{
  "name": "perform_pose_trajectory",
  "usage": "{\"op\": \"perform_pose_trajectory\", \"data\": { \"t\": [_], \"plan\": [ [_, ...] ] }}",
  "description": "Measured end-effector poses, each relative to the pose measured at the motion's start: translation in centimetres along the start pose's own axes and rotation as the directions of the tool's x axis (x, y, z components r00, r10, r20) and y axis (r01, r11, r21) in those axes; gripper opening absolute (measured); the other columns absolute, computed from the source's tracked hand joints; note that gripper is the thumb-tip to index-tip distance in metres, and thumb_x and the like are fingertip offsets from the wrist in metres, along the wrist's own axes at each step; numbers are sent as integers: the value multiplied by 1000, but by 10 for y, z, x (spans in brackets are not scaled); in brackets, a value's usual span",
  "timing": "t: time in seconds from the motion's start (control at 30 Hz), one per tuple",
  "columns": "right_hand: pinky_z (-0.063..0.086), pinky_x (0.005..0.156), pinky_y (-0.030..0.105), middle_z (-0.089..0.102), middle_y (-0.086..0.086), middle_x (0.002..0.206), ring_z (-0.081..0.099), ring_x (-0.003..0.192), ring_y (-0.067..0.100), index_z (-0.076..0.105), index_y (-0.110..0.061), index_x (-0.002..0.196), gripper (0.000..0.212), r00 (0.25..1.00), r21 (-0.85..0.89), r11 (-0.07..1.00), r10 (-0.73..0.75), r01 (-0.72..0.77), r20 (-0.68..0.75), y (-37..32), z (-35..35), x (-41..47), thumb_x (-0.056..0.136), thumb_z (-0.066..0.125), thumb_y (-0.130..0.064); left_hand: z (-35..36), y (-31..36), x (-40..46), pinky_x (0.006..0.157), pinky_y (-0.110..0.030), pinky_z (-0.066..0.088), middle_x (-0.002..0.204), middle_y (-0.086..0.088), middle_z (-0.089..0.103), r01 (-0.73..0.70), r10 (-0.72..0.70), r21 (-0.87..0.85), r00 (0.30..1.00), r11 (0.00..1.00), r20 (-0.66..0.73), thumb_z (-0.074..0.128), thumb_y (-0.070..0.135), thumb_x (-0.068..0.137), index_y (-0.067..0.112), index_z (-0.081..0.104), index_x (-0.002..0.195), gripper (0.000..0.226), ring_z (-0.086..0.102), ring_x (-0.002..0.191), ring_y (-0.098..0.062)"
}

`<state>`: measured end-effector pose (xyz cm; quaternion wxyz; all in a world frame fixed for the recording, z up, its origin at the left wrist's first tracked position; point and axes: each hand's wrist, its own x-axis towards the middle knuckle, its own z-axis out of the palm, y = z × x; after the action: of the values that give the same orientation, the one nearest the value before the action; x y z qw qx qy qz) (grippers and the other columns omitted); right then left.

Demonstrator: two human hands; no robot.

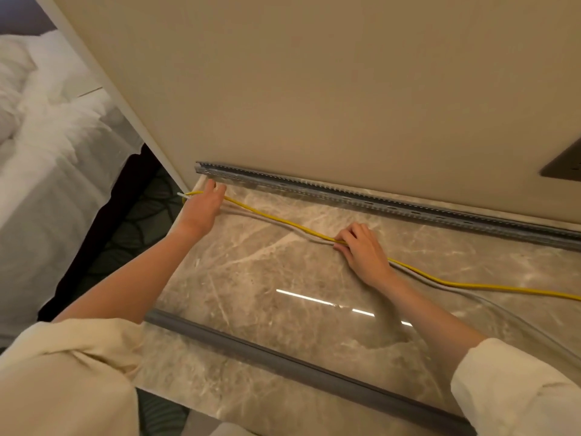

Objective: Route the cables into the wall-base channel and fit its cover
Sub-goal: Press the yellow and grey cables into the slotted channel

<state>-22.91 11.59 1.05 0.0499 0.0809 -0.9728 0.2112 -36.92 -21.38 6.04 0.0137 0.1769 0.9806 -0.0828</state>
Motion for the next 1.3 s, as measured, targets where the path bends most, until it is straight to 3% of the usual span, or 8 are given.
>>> {"op": "perform_pose_trajectory", "data": {
  "t": [0.2, 0.4, 0.53, 0.63, 0.8, 1.0, 1.1, 1.3],
  "plan": [
    [41, 75, 33, 57, 12, 101, 52, 92, 27, 62, -7, 111, 21, 1000, -115, 993, -4, 4, 1, 12, -11, 14, 91, 57, -9, -8, -8, 25, 65, -41, 49, 100, -16, 60, -50, 51, 140, 999, 989, 2, 50, -9, 84, 4, 60, 98, 21, 63, 86, -36],
    [44, 79, 37, 59, 15, 103, 54, 95, 30, 62, -4, 115, 25, 996, -159, 983, 93, -93, -12, 33, -26, 23, 93, 54, -12, -18, 4, 53, 64, -49, 49, 89, -25, 61, 26, -25, 16, 997, 1000, -67, 47, -19, 75, -2, 59, 80, 21, 60, 81, -44],
    [44, 75, 38, 59, 16, 95, 54, 90, 31, 67, -2, 107, 22, 988, -97, 986, 131, -139, -79, 43, -31, 6, 90, 60, -15, -7, 23, 43, 58, -43, 43, 99, -26, 54, 41, -49, -65, 991, 997, -127, 52, -19, 74, -2, 56, 92, 25, 58, 81, -42],
    [45, 78, 36, 58, 13, 98, 53, 92, 27, 66, -4, 108, 27, 977, -45, 980, 191, -196, -90, 53, -38, -15, 87, 65, -22, -1, 61, 26, 66, -44, 44, 105, -24, 52, -3, -23, -123, 978, 992, -206, 52, -9, 76, -1, 51, 105, 29, 54, 85, -39],
    [43, 85, 36, 54, 13, 105, 51, 98, 28, 60, -5, 116, 47, 974, -65, 974, 214, -219, -72, 76, -59, -67, 77, 75, -29, 1, 158, -4, 78, -43, 44, 104, -24, 55, -309, 208, -284, 919, 908, -334, 58, 8, 77, -4, 54, 113, 38, 53, 91, -38],
    [32, 99, 41, 50, 15, 123, 43, 116, 33, 49, -10, 131, 69, 933, -210, 915, 358, -345, 28, 122, -102, -143, 73, 77, -36, -19, 271, -11, 89, -41, 45, 120, -17, 54, -630, 566, -389, 776, 673, -277, 65, 21, 82, 5, 53, 123, 45, 51, 108, -32],
    [29, 98, 40, 49, 12, 130, 40, 122, 32, 47, -16, 133, 70, 891, -303, 858, 450, -414, 57, 148, -127, -175, 74, 75, -40, -24, 316, -14, 93, -42, 44, 125, -17, 54, -692, 663, -400, 711, 601, -234, 69, 18, 79, 6, 53, 126, 51, 50, 113, -33],
    [32, 97, 37, 48, 11, 133, 42, 117, 33, 47, -14, 133, 74, 815, -453, 750, 573, -482, 81, 191, -166, -215, 71, 76, -42, -31, 380, -18, 87, -39, 45, 121, -13, 57, -706, 700, -412, 686, 576, -196, 67, 18, 80, 11, 55, 125, 46, 53, 111, -31]
  ]
}}
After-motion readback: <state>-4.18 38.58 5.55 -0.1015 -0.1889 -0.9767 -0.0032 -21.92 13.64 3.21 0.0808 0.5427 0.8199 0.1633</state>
